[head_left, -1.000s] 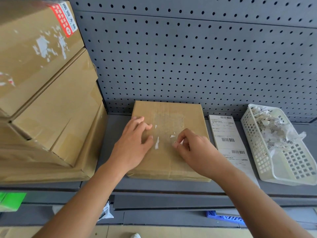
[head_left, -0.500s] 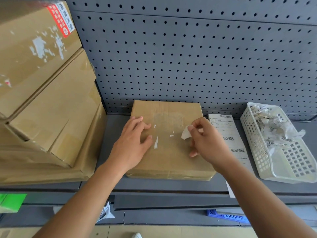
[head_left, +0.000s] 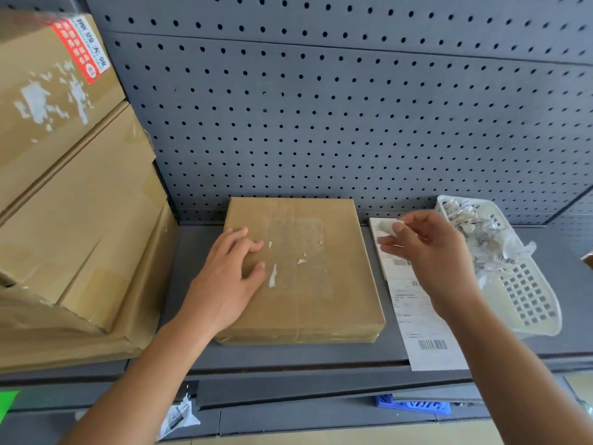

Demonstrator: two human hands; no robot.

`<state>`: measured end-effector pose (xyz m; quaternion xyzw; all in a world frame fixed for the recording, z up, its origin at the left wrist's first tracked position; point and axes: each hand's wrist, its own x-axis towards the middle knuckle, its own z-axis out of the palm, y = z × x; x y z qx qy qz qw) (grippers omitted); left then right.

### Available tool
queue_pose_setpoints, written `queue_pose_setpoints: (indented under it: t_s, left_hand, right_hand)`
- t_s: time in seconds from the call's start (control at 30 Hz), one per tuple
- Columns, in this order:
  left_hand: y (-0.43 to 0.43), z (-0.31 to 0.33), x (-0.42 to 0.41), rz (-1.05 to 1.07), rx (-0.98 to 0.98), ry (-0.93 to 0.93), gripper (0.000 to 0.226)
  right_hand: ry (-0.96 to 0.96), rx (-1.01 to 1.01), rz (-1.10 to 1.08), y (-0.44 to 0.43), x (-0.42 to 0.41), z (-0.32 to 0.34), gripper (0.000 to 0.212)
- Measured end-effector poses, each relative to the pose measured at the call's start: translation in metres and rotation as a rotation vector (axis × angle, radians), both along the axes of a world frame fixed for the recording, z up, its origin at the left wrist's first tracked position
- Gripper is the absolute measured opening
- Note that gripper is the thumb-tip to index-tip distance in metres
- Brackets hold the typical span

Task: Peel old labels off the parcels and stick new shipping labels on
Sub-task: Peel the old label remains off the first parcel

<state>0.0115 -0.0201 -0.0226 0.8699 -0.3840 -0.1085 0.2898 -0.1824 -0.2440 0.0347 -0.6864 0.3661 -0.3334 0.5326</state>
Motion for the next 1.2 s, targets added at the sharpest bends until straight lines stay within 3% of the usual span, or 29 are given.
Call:
queue_pose_setpoints:
  t_s: [0.2,0.4,0.6,0.8,1.0,1.2]
  left_hand:
    - [0.000,0.000,0.000,0.001,-0.021,-0.013,0.038]
    - [0.000,0.000,-0.001,0.006,-0.013,-0.039,0.038]
    - [-0.003,0.000,-0.002,0.010,-0.028,-0.060,0.038]
    - [-0.003,-0.001,-0.001,0.008,-0.036,-0.063,0.037]
    - [-0.004,0.000,-0.002,0.008,-0.026,-0.059,0.037]
    - [-0.003,-0.002,0.000,-0.001,-0.043,-0.055,0.035]
  right_hand:
    - [0.241,-0.361,-0.292,-0.059,-0.057,0.009,0.003]
    - [0.417,-0.529,-0.475,-0.105,-0.096,0.009,0.010]
    - [0.543,-0.659,-0.414,-0.129,-0.101,-0.014,0.007]
    - [0.713,-0.678,-0.337,-0.131,-0.100,-0.036,0.017]
    - [0.733,-0.770,-0.232,-0.123,-0.095,-0.034,0.021]
    - [0.697,-0.739,-0.295,-0.121,-0.096,-0.032,0.026]
